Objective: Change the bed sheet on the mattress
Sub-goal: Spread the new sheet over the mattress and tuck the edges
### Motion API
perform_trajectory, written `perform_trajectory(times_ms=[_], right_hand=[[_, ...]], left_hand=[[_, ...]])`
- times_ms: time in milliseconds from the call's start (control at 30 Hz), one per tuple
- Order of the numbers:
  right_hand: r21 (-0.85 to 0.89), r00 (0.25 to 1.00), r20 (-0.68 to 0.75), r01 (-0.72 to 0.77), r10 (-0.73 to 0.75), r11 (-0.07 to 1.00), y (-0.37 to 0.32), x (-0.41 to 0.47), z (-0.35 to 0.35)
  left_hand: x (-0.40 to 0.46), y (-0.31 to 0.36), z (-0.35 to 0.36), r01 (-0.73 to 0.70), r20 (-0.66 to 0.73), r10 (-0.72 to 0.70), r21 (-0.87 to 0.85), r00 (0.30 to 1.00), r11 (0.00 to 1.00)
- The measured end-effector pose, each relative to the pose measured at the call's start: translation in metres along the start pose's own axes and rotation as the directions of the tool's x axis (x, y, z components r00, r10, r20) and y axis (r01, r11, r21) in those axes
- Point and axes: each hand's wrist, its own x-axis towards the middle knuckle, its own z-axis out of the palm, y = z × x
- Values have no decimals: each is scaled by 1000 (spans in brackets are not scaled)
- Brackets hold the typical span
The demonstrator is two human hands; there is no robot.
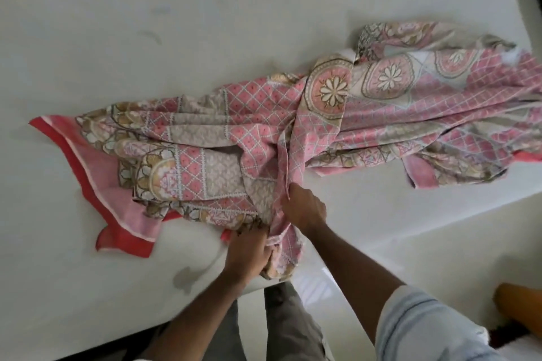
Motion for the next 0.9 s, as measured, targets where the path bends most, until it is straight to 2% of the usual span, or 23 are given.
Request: perform_trajectory(times_ms=[100,133,167,233,300,367,400,467,533,567,633,700,767,900], right_hand=[[209,998,-19,69,-67,976,5,-10,-20],[259,988,-75,150,-135,954,5,-19,-34],[266,954,-175,284,-243,921,6,-27,-48],[184,825,-353,523,-441,832,5,-37,-77],[102,721,-400,648,-566,754,-9,-45,-115],[81,646,-382,735,-661,673,-34,-59,-155],[117,633,-349,761,-691,638,-48,-65,-172],[247,651,-265,759,-711,602,-73,-77,-206],[345,654,-252,749,-713,565,-90,-85,-236],[359,645,-282,758,-710,545,-96,-87,-249],[314,618,-327,785,-715,534,-104,-88,-271],[185,588,-312,808,-746,560,-112,-95,-290],[69,559,-294,821,-775,566,-119,-102,-304],[30,460,-394,871,-795,490,-128,-119,-326]], left_hand=[[-7,-13,-41,21,-90,-36,-168,995,985],[-10,-17,-64,29,-131,-65,-255,989,967],[-11,-19,-90,38,-160,-100,-352,982,935],[-6,-18,-149,49,-149,-152,-539,977,841],[-1,-7,-222,-17,-157,-106,-629,982,777],[-4,9,-298,-140,-228,10,-561,974,816],[-9,15,-333,-193,-263,72,-471,962,861],[-21,20,-394,-257,-343,172,-220,924,941],[-39,17,-446,-195,-442,229,120,868,973],[-49,14,-467,-147,-476,264,270,839,952],[-67,4,-499,-80,-479,326,464,815,882],[-85,-8,-516,-59,-460,358,546,813,836],[-99,-17,-521,-52,-457,337,529,823,847],[-110,-26,-509,-15,-456,236,437,858,899]])
